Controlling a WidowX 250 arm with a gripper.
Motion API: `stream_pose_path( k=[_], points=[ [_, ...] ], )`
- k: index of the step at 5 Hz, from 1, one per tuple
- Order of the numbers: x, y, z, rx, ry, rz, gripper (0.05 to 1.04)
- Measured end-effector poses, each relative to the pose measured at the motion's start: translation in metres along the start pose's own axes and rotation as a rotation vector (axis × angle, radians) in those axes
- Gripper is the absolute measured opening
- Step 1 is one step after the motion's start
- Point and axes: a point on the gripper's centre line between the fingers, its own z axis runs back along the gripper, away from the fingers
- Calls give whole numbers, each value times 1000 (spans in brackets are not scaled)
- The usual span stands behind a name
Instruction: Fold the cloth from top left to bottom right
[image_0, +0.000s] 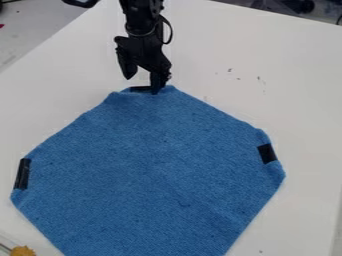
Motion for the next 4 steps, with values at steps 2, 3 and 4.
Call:
stream_pose_path(
  k=[2,3,4],
  points=[
    [14,0,-20,-20,-7,-27,1000],
    [16,1,-22,-22,-2,-32,950],
    [16,0,-24,-26,-2,-35,673]
  ],
)
